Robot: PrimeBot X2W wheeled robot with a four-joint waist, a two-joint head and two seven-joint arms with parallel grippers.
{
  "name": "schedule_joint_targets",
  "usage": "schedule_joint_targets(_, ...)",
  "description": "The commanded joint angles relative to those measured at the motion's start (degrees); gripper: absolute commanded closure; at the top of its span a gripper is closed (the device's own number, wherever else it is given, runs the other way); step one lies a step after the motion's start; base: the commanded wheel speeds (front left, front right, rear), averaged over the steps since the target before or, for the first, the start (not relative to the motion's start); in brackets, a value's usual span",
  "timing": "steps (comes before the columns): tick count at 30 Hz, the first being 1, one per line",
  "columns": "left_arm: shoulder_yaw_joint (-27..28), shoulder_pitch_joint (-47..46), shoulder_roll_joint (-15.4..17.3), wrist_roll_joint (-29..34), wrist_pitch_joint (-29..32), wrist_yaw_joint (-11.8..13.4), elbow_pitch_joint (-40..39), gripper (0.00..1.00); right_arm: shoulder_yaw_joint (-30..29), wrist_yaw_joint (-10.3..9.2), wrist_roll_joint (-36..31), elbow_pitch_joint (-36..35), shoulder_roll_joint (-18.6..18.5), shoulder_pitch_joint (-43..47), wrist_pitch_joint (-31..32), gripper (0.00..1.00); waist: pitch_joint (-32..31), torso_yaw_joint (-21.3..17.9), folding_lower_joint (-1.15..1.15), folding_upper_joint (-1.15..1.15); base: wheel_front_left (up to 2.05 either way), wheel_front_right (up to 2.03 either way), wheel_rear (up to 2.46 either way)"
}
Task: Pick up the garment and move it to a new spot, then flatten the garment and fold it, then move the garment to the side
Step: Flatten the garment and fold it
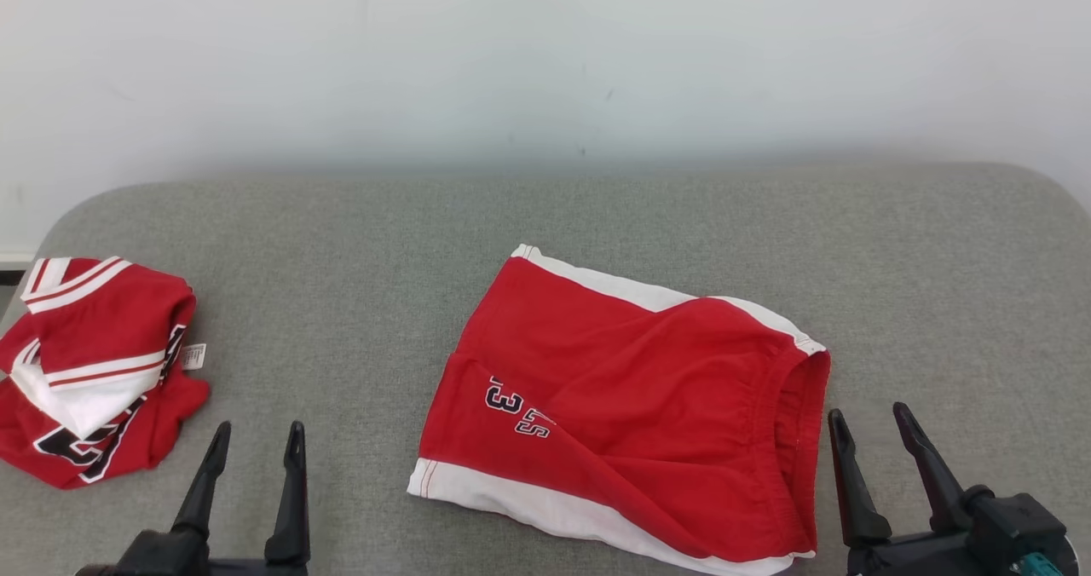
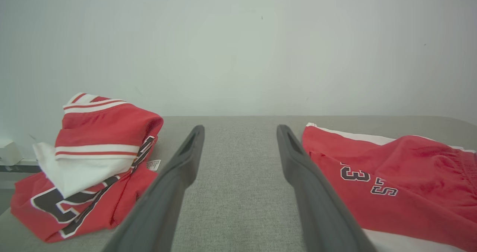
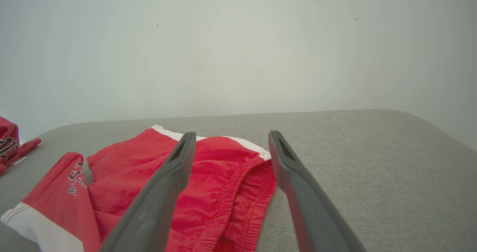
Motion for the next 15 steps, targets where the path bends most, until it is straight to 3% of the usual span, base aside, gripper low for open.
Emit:
schedule_joint_targets(1, 0.91, 1.75, -0.46, 0.81, -0.19, 0.12, -1.19, 0.00, -0.19, -0.14, 0.22, -0.44, -0.59, 1.09, -0.01, 0.00, -0.87, -0.09, 0.01, 0.00, 0.00, 0.00, 0.00)
schedule_joint_targets(15, 5.03, 9.50, -4.16, 2.77, -0.18, -0.64, -6.27, 0.00, -1.29, -0.14, -0.20, -2.42, -0.79, 5.20, -0.01, 0.00, -1.99, -0.86, 0.01, 0.00, 0.00, 0.00, 0.00)
